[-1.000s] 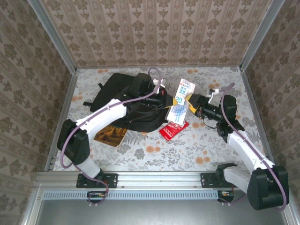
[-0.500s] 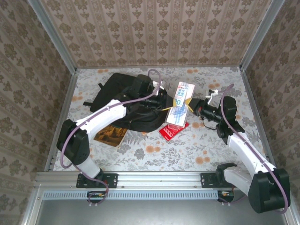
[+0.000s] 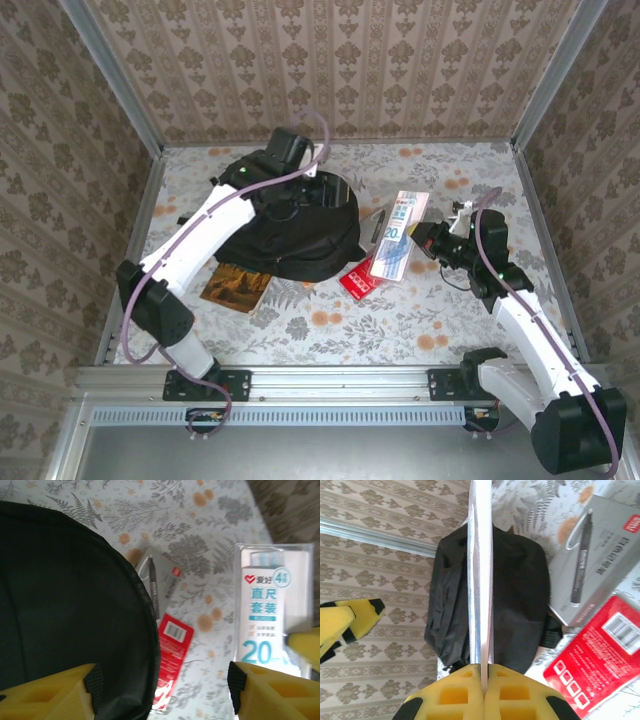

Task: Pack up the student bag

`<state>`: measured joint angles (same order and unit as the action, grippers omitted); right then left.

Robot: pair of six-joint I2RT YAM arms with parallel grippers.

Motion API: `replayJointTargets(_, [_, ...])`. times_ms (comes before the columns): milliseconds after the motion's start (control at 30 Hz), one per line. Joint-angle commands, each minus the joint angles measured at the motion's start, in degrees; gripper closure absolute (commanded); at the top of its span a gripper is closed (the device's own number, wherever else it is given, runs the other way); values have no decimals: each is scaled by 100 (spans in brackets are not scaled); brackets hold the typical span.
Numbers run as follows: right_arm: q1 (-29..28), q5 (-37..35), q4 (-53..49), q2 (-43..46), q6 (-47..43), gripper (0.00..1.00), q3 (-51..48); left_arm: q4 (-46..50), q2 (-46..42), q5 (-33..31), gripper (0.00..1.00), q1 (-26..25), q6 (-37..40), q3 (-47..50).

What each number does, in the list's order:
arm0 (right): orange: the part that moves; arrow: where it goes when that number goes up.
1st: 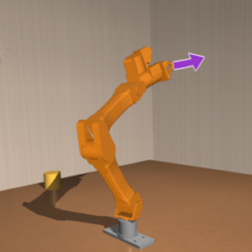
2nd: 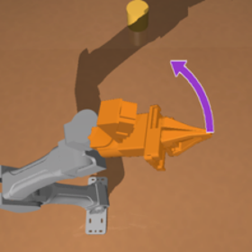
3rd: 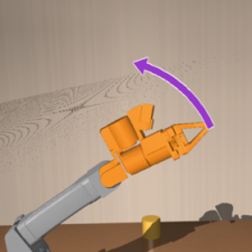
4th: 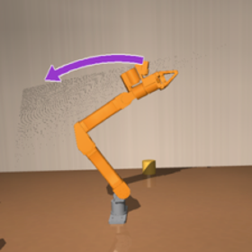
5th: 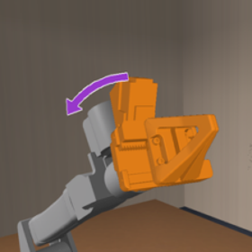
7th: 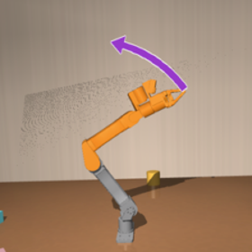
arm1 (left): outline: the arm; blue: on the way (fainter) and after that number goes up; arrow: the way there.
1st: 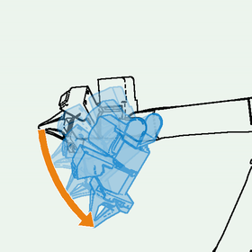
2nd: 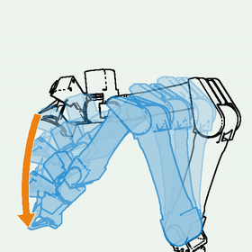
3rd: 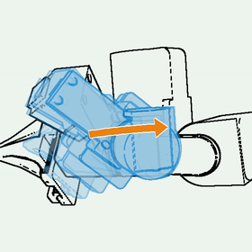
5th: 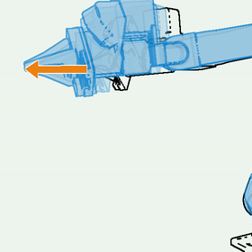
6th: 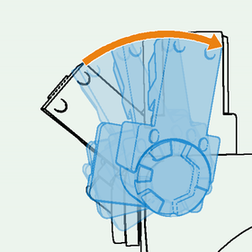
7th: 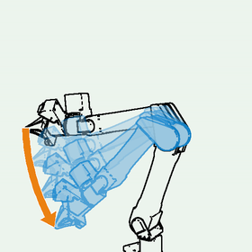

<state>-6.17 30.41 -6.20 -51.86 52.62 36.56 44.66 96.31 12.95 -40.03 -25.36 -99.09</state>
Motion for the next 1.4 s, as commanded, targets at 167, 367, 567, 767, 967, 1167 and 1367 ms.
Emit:
replayJointTargets(167, [114,-190,-540,182,-401,100,150,1318,1047,-1129,33,-512,972,-608])
replayJointTargets(367, [169,-104,-505,143,-401,100,61,1221,1230,-907,40,-533,1009,-590])
replayJointTargets(567, [230,-34,-411,73,-369,100,-66,1086,1268,-664,46,-538,978,-530])
replayJointTargets(767, [270,35,-227,-25,-271,100,-227,1002,1306,-473,51,-565,929,-523])
replayJointTargets(967, [293,73,-111,-35,-210,100,-330,957,1403,-414,56,-611,924,-482])
replayJointTargets(1167, [319,80,-37,-39,-178,100,-419,903,1493,-372,60,-632,922,-469])
replayJointTargets(1367, [345,105,65,-49,-112,100,-522,907,1600,-393,69,-646,937,-454])
